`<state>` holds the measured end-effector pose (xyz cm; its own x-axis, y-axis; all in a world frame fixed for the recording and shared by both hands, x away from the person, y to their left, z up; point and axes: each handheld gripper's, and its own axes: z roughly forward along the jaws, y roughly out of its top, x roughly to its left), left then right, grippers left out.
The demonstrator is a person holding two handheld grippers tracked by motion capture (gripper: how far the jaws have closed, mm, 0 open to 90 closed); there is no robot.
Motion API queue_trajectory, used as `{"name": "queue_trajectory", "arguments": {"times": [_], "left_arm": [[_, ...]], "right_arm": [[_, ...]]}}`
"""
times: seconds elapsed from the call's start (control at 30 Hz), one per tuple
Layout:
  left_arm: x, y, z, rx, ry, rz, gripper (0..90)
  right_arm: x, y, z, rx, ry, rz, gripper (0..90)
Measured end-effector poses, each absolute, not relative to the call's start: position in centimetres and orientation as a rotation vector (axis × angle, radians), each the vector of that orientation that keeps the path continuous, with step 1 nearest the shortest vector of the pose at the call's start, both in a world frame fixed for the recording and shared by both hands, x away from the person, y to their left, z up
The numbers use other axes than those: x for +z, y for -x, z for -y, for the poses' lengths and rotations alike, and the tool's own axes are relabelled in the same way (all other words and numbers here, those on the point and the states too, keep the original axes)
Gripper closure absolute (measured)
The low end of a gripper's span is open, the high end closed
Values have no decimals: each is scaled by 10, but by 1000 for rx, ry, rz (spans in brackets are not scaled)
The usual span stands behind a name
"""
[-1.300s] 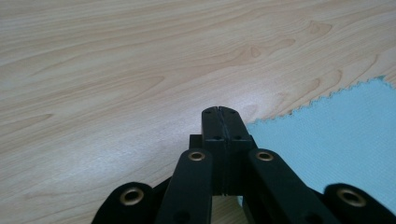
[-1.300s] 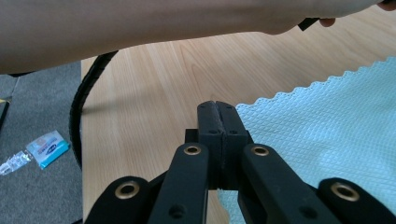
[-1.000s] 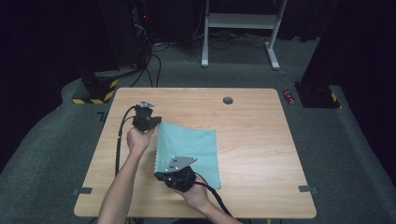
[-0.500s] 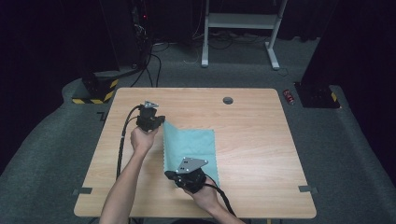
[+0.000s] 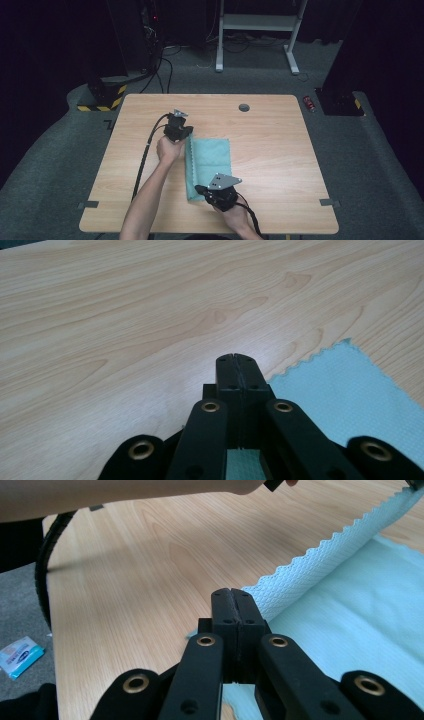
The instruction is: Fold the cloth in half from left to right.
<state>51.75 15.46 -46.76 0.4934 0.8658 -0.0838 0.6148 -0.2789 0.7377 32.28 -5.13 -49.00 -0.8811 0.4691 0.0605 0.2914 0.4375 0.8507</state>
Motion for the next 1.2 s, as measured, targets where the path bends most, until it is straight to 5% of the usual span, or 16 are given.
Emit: {"name": "queue_trajectory", "arguments": {"times": [1.2], "left_arm": [[-488, -536, -59, 319, -2105, -1053, 900]], "right_arm": [[-519, -309, 128, 1276, -871, -2417, 900]]}}
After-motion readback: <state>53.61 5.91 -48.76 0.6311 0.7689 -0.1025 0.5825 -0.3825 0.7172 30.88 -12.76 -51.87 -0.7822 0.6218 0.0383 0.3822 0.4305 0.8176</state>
